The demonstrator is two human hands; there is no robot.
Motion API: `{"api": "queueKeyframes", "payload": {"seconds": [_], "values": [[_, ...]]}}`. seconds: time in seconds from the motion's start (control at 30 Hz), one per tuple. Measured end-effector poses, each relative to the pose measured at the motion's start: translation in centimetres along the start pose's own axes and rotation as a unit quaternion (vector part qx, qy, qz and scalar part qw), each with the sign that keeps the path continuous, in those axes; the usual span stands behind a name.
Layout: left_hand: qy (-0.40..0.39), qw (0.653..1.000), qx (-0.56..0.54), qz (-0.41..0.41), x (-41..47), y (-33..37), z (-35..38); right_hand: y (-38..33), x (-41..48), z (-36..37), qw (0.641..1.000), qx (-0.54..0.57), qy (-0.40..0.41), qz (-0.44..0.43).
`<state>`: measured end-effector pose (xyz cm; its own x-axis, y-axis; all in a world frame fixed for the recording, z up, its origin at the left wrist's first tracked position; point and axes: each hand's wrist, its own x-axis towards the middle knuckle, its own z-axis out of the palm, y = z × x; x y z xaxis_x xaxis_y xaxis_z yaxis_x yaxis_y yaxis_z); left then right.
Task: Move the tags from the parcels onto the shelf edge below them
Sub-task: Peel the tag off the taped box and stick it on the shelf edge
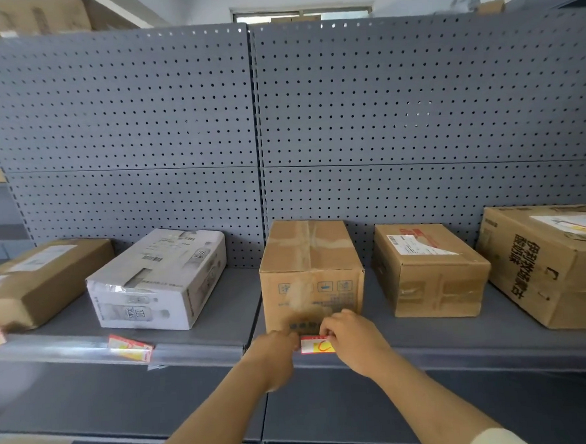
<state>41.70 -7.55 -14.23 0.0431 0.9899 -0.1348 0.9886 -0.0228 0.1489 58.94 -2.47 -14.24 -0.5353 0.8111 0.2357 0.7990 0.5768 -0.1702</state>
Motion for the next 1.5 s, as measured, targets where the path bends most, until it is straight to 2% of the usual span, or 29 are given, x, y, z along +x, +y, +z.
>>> {"api": "queueKeyframes", "payload": {"seconds": [0.2,0.37,0.57,0.77,1.0,1.1,1.17,1.4,1.5], "values": [[-0.002,1.0,-0.029,-0.002,-0.2,-0.2,-0.4,-0.8,0.7,1.1,0.997,-0.056,-0.019,-0.041],[-0.008,0.999,-0.034,0.01,-0.3,-0.7,-0.6,-1.1,0.8,1.9,0.995,-0.084,-0.017,-0.043],[0.003,1.0,-0.003,0.022,-0.1,-0.4,-1.4,-0.5,0.2,0.3,0.997,-0.073,0.001,-0.036],[0.029,0.997,0.034,0.068,0.5,2.7,-2.6,0.4,-1.2,-2.1,0.993,-0.111,-0.012,-0.023],[0.047,0.992,0.044,0.111,1.2,5.7,-4.6,2.2,-3.2,-4.8,0.99,-0.137,-0.022,0.011],[0.049,0.987,0.074,0.137,1.5,7.7,-5.5,3.4,-4.4,-6.6,0.993,-0.116,-0.016,0.034],[0.05,0.982,0.101,0.154,1.5,9.6,-6.0,4.2,-5.4,-7.7,0.993,-0.105,-0.009,0.056],[0.06,0.969,0.062,0.233,3.2,17.2,-6.3,7.9,-10.4,-11.4,0.982,-0.112,0.013,0.152],[0.06,0.959,0.079,0.265,3.3,21.2,-5.9,10.6,-13.4,-12.6,0.978,-0.116,0.026,0.173]]}}
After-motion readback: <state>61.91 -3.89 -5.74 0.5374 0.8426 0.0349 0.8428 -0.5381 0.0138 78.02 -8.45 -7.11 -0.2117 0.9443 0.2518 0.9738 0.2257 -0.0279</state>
